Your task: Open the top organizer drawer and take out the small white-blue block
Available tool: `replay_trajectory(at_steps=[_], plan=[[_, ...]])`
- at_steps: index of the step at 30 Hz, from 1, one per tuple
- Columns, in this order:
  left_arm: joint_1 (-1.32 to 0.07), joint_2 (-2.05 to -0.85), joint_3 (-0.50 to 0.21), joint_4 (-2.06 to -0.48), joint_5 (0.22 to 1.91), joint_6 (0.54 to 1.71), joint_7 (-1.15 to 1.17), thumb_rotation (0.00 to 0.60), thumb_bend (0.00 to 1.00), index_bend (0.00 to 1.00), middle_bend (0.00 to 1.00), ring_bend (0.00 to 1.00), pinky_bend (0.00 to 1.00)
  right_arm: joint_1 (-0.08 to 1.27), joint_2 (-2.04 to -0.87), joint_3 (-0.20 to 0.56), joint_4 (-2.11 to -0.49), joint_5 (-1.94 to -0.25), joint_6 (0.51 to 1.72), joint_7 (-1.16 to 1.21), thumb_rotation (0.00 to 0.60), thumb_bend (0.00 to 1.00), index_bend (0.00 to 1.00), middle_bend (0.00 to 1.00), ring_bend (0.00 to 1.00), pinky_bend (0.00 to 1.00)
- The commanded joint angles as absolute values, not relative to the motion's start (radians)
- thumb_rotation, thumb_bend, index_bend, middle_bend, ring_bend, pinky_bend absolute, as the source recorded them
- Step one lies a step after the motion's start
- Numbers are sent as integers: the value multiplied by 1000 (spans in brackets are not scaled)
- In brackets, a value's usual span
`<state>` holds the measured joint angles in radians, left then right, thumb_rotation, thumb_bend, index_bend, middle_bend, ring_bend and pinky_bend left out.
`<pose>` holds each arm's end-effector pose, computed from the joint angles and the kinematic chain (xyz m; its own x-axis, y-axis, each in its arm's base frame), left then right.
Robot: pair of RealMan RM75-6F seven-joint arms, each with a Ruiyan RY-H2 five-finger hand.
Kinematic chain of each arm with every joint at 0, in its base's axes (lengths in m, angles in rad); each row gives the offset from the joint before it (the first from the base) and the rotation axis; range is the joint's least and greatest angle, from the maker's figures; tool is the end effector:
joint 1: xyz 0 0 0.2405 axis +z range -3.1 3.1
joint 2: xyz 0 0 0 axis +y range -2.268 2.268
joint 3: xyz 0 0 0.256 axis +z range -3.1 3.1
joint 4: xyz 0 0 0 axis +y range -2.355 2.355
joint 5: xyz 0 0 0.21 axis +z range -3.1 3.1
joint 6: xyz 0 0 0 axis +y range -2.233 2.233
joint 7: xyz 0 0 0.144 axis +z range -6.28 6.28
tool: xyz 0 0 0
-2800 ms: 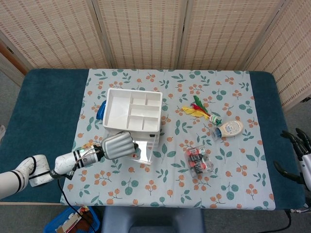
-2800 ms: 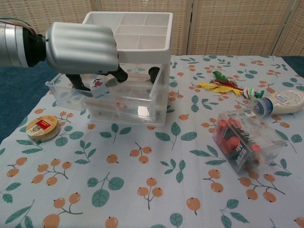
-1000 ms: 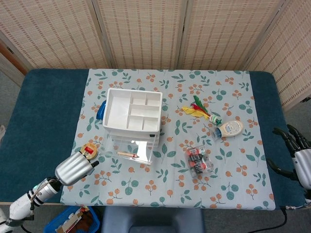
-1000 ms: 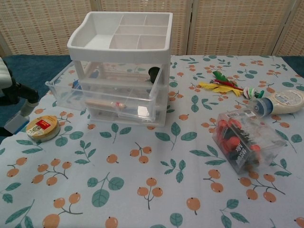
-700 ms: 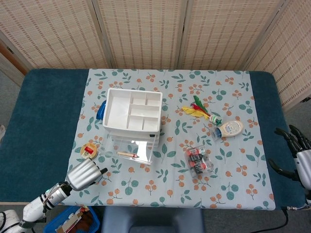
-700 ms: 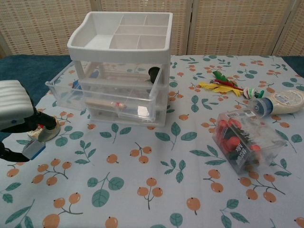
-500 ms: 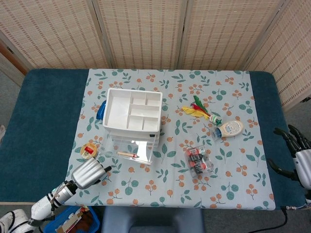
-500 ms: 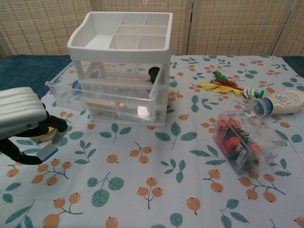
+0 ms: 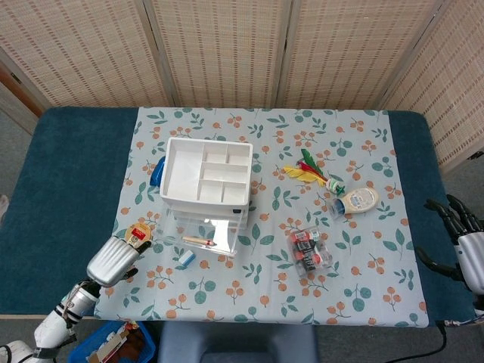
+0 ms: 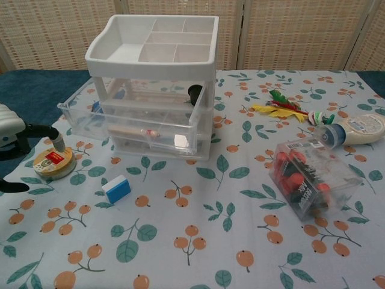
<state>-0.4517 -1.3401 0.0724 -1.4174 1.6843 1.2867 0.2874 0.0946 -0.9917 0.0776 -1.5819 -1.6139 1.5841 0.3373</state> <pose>-0.2456 0.2513 0.0520 0.6962 -0.0080 0.7178 0.6039 -0.5341 -0.5917 -0.2980 -0.1885 0.2117 0.2192 0.0923 0.9713 -0.9590 -0.1627 0.2319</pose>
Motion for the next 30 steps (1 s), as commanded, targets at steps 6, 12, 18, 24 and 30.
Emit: replay_trajectory(at_steps=[6,12,18,24,30], plan=[[-334,-1228,10,-1513,1451,1331,303,600,81,344,810,817,993,101,-988,66,-1584,-1610,1554,342,600,288,72,209,84,128],[-267,-1200,-40,-1586,1341,1395,259,600,81,303,704,675,882,116,-998,47,-1583,-1622,1512,354,600,289,72,209,84,128],[-227,-1194,-45,-1618,1339,1442,240,600,81,296,688,651,829,123,-1018,28,-1575,-1634,1487,358,600,292,72,209,84,128],[-213,-1173,-46,-1670,1358,1453,232,600,82,304,686,647,825,90,-1043,22,-1570,-1605,1516,333,600,292,72,212,84,128],[-208,-1173,-49,-1694,1385,1464,248,600,81,320,685,646,804,62,-1071,8,-1556,-1579,1520,326,600,292,72,212,84,128]])
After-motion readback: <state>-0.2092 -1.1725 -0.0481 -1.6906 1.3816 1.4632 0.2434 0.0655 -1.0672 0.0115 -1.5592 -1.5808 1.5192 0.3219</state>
